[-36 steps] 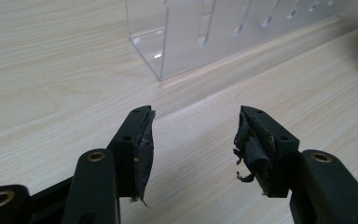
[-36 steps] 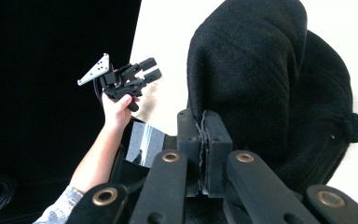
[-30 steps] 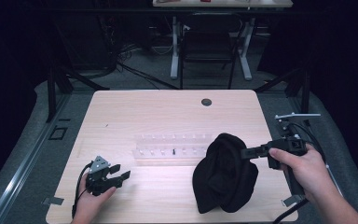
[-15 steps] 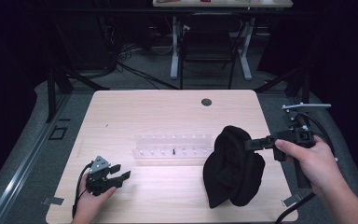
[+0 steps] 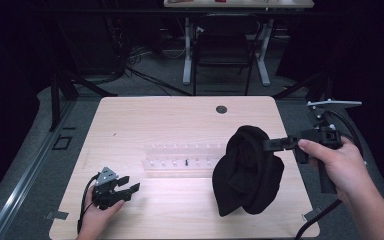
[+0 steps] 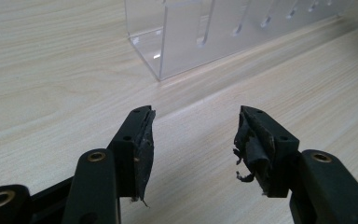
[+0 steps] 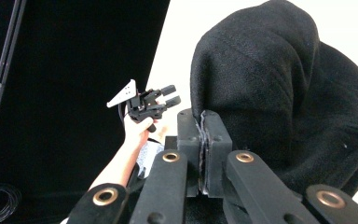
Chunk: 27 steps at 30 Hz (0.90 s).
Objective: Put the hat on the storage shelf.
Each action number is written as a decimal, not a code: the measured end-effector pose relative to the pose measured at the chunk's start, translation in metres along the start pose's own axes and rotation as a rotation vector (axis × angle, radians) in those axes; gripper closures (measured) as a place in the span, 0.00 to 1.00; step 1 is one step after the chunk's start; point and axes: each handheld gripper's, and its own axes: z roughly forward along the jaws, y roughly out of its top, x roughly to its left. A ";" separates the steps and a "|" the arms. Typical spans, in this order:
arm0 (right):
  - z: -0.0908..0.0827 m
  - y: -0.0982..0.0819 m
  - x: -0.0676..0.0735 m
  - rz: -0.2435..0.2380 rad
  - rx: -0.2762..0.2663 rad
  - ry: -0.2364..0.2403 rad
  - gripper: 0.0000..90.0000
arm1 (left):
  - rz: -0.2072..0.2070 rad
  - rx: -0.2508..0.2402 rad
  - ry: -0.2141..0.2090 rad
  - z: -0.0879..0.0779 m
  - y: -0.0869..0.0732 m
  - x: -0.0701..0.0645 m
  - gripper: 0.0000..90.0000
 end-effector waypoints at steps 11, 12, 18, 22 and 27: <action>-0.002 0.010 0.010 -0.017 -0.023 0.014 0.98 | 0.004 -0.001 -0.002 0.000 0.000 0.000 0.51; -0.002 0.010 0.010 -0.017 -0.023 0.014 0.98 | 0.004 -0.001 -0.002 0.000 0.000 0.000 0.51; -0.001 0.017 0.016 -0.022 -0.043 0.023 0.98 | 0.003 -0.001 -0.003 0.000 0.000 0.000 0.51; 0.002 0.022 0.019 -0.028 -0.048 0.025 0.98 | 0.004 -0.002 -0.003 0.000 0.000 0.000 0.51; 0.006 0.031 0.023 -0.031 -0.061 0.029 0.98 | 0.000 -0.005 -0.004 0.000 0.000 0.000 0.51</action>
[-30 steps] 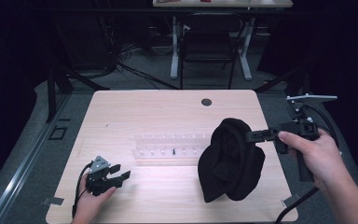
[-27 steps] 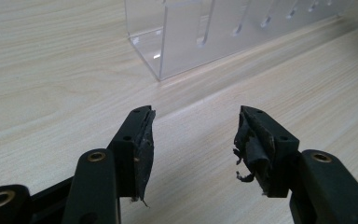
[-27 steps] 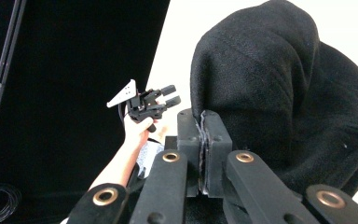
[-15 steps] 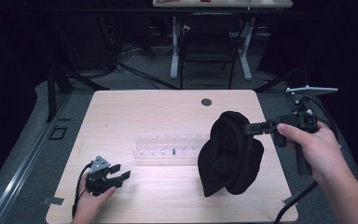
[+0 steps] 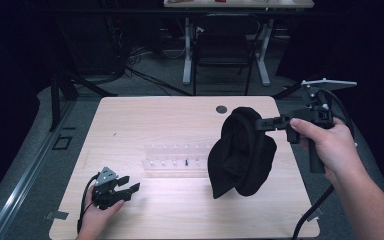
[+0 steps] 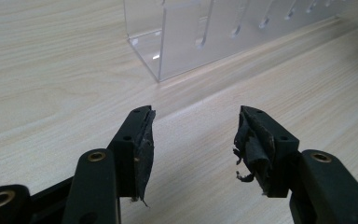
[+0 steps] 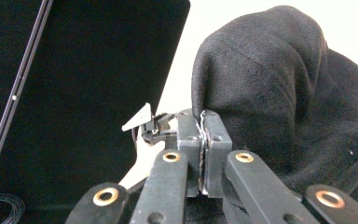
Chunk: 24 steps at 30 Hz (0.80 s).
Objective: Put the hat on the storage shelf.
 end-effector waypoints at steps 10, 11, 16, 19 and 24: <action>0.009 0.012 0.004 -0.002 -0.013 0.002 0.98 | 0.002 0.001 0.001 -0.001 0.000 0.001 0.51; 0.012 0.016 0.004 0.002 -0.020 0.000 0.98 | 0.001 -0.003 0.001 -0.001 0.000 0.001 0.51; 0.020 0.023 0.005 -0.005 -0.023 -0.008 0.98 | 0.003 -0.001 0.000 -0.001 0.001 0.001 0.51; 0.023 0.027 0.004 -0.002 -0.026 -0.013 0.98 | 0.003 0.003 0.001 -0.002 0.001 0.002 0.51; 0.032 0.035 0.002 0.015 -0.044 -0.008 0.98 | 0.005 0.005 -0.002 -0.002 0.001 0.002 0.51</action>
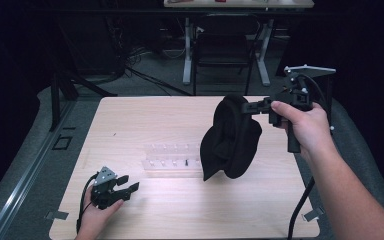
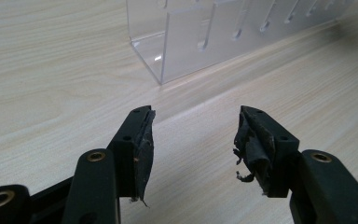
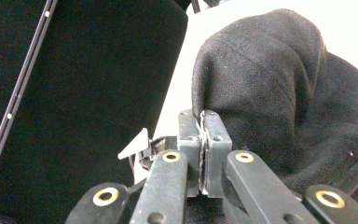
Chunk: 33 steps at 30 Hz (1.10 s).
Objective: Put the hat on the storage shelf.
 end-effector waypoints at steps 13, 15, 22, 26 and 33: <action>0.015 0.012 -0.002 0.016 -0.029 -0.022 0.98 | -0.007 -0.014 -0.001 0.001 0.000 0.001 0.51; 0.019 0.014 -0.002 0.022 -0.041 -0.027 0.98 | -0.008 -0.016 -0.001 0.001 0.000 0.001 0.51; 0.028 0.021 -0.004 0.028 -0.042 -0.039 0.98 | -0.009 -0.018 -0.003 0.001 0.000 0.002 0.51; 0.034 0.023 -0.005 0.031 -0.047 -0.052 0.98 | -0.007 -0.015 -0.007 0.000 0.000 0.003 0.51; 0.040 0.025 -0.006 0.035 -0.057 -0.067 0.98 | -0.009 -0.019 -0.006 0.001 0.000 0.002 0.51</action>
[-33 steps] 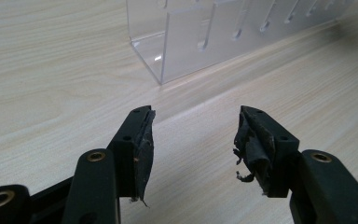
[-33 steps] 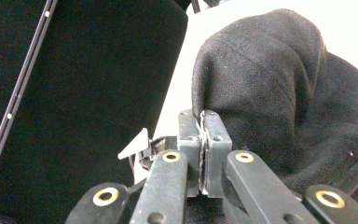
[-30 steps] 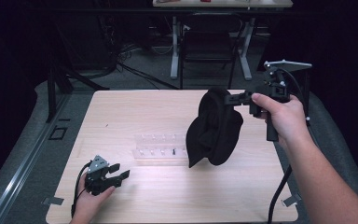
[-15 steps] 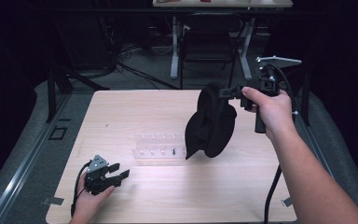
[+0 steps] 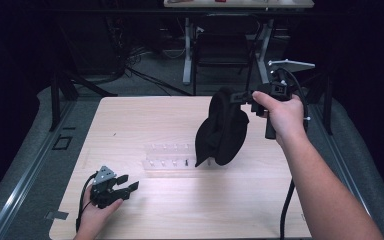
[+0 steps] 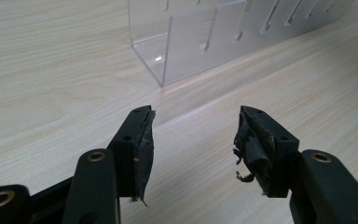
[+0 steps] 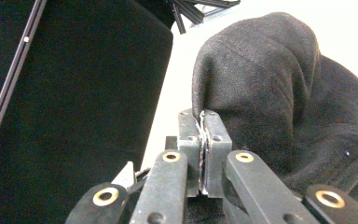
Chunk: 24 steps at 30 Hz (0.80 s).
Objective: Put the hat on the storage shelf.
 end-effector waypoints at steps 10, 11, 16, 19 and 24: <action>0.004 0.001 -0.004 -0.006 -0.009 -0.013 0.98 | 0.004 -0.007 -0.004 0.000 0.001 -0.004 0.51; 0.004 0.001 -0.004 -0.007 -0.011 -0.013 0.98 | 0.005 -0.013 -0.008 0.000 0.003 -0.006 0.51; 0.008 -0.002 -0.006 -0.001 -0.019 0.008 0.98 | 0.035 -0.038 -0.030 0.000 0.014 -0.019 0.52; 0.010 -0.002 -0.006 -0.002 -0.013 0.021 0.98 | 0.056 -0.053 -0.051 0.000 0.022 -0.027 0.52; 0.013 -0.002 -0.001 -0.015 -0.007 0.028 0.98 | 0.070 -0.068 -0.076 0.000 0.030 -0.037 0.54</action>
